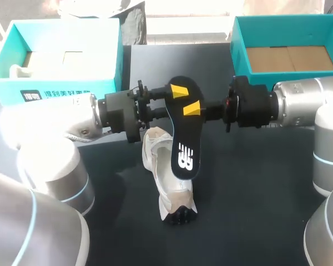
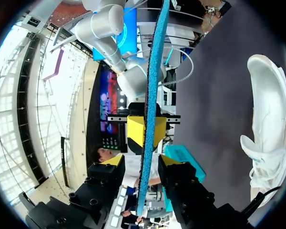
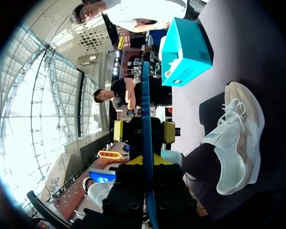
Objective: Take the shoe out of the shoebox, open the shoe tongue, remove and reinsert the insole, then place the shoe into the shoebox
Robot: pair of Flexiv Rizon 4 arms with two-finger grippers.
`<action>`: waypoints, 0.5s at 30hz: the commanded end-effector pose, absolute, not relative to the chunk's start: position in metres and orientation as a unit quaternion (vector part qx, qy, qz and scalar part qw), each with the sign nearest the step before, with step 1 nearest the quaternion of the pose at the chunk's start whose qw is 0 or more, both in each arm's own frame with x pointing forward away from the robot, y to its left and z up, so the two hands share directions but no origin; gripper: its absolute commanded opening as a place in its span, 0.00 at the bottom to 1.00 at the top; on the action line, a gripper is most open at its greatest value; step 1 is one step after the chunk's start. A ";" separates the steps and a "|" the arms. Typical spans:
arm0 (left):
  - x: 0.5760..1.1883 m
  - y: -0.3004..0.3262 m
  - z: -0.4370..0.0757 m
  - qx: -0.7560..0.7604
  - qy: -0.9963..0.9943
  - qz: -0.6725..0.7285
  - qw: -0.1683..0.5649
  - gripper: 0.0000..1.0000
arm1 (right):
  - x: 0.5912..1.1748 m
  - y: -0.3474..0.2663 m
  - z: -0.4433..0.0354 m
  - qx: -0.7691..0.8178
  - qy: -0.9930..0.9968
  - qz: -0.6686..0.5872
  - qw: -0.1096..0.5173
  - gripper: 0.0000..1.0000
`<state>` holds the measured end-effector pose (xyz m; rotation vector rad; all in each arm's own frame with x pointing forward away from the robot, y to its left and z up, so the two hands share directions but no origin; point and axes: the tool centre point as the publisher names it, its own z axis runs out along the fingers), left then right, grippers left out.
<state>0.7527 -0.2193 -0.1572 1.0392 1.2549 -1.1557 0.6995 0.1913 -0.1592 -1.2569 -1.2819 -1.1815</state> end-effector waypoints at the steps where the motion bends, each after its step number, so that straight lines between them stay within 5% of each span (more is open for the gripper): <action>1: 0.749 -0.222 -0.159 0.437 0.529 -0.487 0.541 0.40 | 0.698 0.193 -0.159 -0.516 -0.525 -0.483 0.474 0.00; 13: 0.737 -0.223 -0.164 0.435 0.533 -0.494 0.531 0.38 | 0.699 0.193 -0.159 -0.517 -0.525 -0.485 0.471 0.00; 15: 0.737 -0.224 -0.165 0.435 0.533 -0.494 0.531 0.25 | 0.698 0.193 -0.159 -0.517 -0.525 -0.485 0.471 0.00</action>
